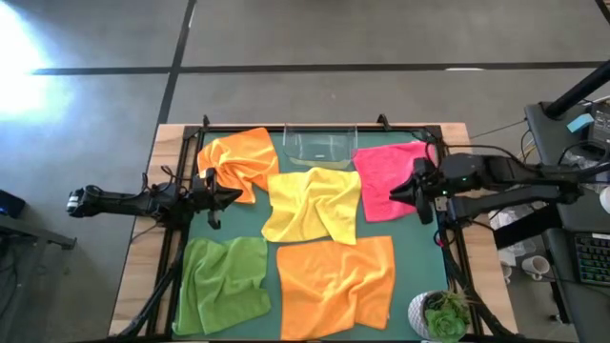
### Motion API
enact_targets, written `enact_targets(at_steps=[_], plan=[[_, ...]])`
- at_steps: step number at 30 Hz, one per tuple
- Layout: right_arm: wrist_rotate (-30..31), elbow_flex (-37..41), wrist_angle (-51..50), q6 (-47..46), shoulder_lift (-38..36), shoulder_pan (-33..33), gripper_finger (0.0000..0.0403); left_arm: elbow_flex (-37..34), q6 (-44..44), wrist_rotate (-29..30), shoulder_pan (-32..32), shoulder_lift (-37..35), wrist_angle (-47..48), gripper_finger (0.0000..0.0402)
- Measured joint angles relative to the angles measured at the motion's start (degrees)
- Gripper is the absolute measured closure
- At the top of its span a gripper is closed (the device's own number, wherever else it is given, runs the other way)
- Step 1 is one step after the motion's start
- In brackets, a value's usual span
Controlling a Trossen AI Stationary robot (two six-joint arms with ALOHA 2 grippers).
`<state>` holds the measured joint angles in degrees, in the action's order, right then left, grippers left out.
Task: Fold microfiber towels
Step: Fold the yellow microfiber towel
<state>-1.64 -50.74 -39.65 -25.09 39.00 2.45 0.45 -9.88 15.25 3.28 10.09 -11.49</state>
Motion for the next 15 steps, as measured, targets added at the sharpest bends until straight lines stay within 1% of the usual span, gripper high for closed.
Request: enact_targets(at_steps=[3,10,13,15], plan=[[-0.33,-0.54,-1.65,1.25,1.23,1.35,0.0330,0.00,-0.27,0.01,0.01,-0.11,-0.02,0.0401],[-0.36,0.15,-1.71,1.84,4.57,3.56,0.0330,-0.02,-0.30,0.02,0.01,-0.11,-0.05,0.0401],[-0.47,0.27,-2.05,2.41,6.85,3.95,0.0321,-0.02,-0.30,0.00,0.01,-0.11,-0.07,0.0402],[-1.76,0.32,-2.03,2.46,8.36,3.94,0.0309,-0.02,-0.32,0.02,0.01,-0.09,-0.44,0.0401]])
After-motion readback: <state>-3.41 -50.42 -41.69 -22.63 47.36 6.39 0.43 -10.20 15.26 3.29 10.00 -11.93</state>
